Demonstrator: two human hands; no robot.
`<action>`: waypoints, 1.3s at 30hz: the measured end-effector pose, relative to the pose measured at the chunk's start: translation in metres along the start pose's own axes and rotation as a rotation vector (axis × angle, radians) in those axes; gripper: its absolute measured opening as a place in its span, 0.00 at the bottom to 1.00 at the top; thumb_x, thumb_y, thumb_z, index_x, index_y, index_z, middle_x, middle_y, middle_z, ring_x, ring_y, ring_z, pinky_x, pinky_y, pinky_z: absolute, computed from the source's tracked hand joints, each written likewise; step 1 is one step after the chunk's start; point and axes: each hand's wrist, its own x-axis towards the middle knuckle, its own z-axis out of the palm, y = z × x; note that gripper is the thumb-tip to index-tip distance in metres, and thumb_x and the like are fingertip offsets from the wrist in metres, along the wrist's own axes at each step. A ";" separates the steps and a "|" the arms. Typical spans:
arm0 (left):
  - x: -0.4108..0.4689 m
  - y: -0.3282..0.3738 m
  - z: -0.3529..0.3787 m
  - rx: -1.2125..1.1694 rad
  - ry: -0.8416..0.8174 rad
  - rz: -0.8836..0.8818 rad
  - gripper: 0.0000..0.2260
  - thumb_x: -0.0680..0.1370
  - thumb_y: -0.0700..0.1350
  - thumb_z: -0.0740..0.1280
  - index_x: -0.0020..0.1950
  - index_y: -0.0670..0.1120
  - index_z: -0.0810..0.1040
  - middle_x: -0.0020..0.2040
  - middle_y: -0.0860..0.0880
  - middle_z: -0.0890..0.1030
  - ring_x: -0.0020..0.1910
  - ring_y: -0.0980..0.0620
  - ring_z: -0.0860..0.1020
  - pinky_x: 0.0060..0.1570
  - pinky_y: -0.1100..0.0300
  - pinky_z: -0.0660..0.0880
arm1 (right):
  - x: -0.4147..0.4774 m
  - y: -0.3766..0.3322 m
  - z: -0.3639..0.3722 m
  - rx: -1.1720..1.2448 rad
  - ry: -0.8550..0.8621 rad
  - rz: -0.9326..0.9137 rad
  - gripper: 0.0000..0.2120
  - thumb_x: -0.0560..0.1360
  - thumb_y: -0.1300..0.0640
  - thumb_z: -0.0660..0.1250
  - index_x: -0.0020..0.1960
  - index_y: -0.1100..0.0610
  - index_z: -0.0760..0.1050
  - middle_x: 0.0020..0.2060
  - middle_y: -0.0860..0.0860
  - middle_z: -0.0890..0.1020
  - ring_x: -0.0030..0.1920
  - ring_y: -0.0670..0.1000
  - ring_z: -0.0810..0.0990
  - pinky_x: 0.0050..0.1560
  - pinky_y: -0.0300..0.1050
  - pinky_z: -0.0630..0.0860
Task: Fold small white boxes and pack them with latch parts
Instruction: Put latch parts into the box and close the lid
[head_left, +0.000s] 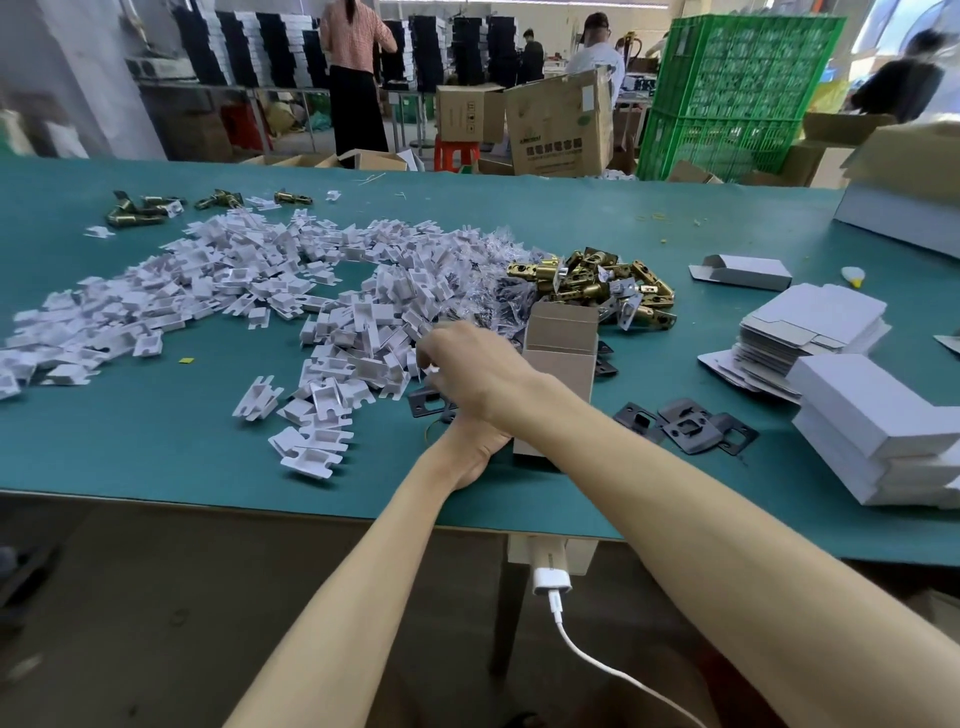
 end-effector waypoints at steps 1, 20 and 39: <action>0.000 -0.002 -0.001 0.014 -0.005 -0.017 0.11 0.80 0.28 0.61 0.62 0.34 0.74 0.53 0.41 0.79 0.52 0.46 0.72 0.51 0.57 0.73 | 0.006 -0.002 0.005 0.006 -0.040 0.006 0.04 0.77 0.67 0.68 0.51 0.61 0.78 0.52 0.54 0.79 0.54 0.58 0.79 0.50 0.54 0.79; -0.001 -0.006 -0.003 0.035 -0.058 0.048 0.22 0.83 0.26 0.55 0.77 0.34 0.63 0.68 0.36 0.76 0.61 0.49 0.77 0.63 0.62 0.77 | 0.026 0.008 0.049 0.087 -0.209 0.178 0.19 0.75 0.54 0.75 0.61 0.59 0.73 0.63 0.56 0.73 0.67 0.59 0.67 0.49 0.53 0.67; 0.005 0.000 0.002 -0.113 -0.110 0.084 0.13 0.79 0.30 0.71 0.50 0.49 0.84 0.45 0.48 0.86 0.45 0.58 0.81 0.49 0.62 0.79 | 0.002 0.009 0.039 0.671 0.253 0.249 0.19 0.79 0.58 0.70 0.67 0.55 0.67 0.39 0.54 0.80 0.40 0.56 0.78 0.47 0.53 0.76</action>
